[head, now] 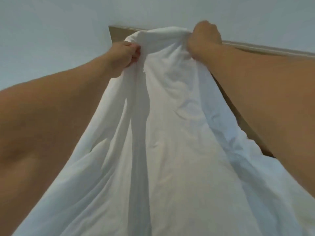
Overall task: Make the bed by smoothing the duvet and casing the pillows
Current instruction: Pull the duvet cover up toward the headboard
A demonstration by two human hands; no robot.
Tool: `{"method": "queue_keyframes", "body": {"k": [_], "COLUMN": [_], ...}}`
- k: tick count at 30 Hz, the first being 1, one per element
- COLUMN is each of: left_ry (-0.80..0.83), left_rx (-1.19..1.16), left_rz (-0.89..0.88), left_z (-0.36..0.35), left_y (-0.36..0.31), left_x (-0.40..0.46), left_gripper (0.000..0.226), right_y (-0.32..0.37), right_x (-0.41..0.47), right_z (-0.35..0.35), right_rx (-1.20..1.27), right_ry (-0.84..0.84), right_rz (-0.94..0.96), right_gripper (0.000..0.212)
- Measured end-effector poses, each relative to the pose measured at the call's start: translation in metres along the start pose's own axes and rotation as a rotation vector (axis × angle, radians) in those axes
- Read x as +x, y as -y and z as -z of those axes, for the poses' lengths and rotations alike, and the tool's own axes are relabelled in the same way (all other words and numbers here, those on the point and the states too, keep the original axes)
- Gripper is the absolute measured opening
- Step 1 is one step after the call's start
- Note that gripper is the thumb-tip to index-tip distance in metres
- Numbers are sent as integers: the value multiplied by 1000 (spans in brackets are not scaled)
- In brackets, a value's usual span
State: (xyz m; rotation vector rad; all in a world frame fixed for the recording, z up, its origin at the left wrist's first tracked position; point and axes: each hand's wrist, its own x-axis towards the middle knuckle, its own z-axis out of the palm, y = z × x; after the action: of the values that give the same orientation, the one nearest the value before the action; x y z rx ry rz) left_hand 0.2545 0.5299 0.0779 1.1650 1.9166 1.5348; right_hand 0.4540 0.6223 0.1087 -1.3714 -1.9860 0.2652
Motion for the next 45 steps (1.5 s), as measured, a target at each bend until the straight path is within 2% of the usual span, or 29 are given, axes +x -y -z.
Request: {"method": "queue_keyframes", "body": {"k": [1,3,5,7,9,10,12,14,16,20,22,23,24,25,26,27,28,29,30,31,32,34,35,37,39,40,41,43,45], "left_ry": [123,266,329,371,382,409,476,395,182,-193,-359,-348,-214,61,433,782,1001,1070,1020,859,617,230,132,66,81,87,107,164,195], "left_rx": [20,162,532,908,1051,1060,1004,965,914,962,961,969,1016,1090,1135,1130,1032,896,818,797,824,792,734,565,460,424,428,552,571], "left_rz": [24,107,200,359,534,612,677,615,488,113,-34,-48,-26,55,217,461,714,876,919,854,746,559,532,613,778,828,825,683,591], "left_z": [1,-1,0,15,23,22,13,9,28,95,115,118,118,115,113,116,126,139,154,169,182,192,188,169,142,130,119,107,107], "left_y": [8,45,101,158,205,224,247,254,240,168,151,151,158,169,176,179,177,172,164,162,161,168,175,198,229,245,260,284,293], "left_x": [-7,-39,-91,-157,-216,-237,-266,-275,-254,-160,-127,-121,-122,-130,-142,-150,-146,-129,-100,-64,-23,53,78,105,117,122,126,138,152], "left_gripper": [24,43,81,122,138,131,86,49,40,20,12,14,20,31,41,46,47,47,47,45,43,39,42,64,92,96,91,63,35], "right_y": [0,-15,-39,-57,-65,-66,-63,-56,-50,-33,-21,-20,-23,-26,-26,-21,-11,6,26,48,69,102,115,126,124,123,123,123,122], "right_x": [-2,-33,-87,-143,-188,-204,-228,-233,-219,-168,-163,-166,-172,-176,-175,-166,-151,-131,-107,-82,-58,-12,2,23,45,58,70,93,101], "right_z": [-4,-28,-55,-74,-87,-98,-120,-126,-120,-104,-118,-129,-141,-149,-152,-150,-144,-137,-132,-129,-128,-148,-165,-202,-239,-256,-269,-295,-323], "right_rx": [-23,-70,-209,-398,-407,-407,-448,-422,-323,-90,-103,-176,-262,-364,-474,-567,-631,-645,-625,-579,-503,-261,-169,-146,-147,-135,-136,-237,-449], "right_ry": [32,253,422,436,565,671,795,697,532,230,276,352,435,516,603,712,852,1006,1135,1193,1166,884,714,500,469,473,479,548,805], "right_rz": [15,47,40,86,33,13,15,-24,-89,-178,-203,-192,-178,-170,-173,-178,-194,-240,-301,-342,-340,-228,-131,63,188,210,196,95,14], "right_gripper": [30,42,55,71,81,73,41,27,25,29,30,33,35,37,36,33,27,23,27,33,38,37,31,22,24,26,32,43,42]}}
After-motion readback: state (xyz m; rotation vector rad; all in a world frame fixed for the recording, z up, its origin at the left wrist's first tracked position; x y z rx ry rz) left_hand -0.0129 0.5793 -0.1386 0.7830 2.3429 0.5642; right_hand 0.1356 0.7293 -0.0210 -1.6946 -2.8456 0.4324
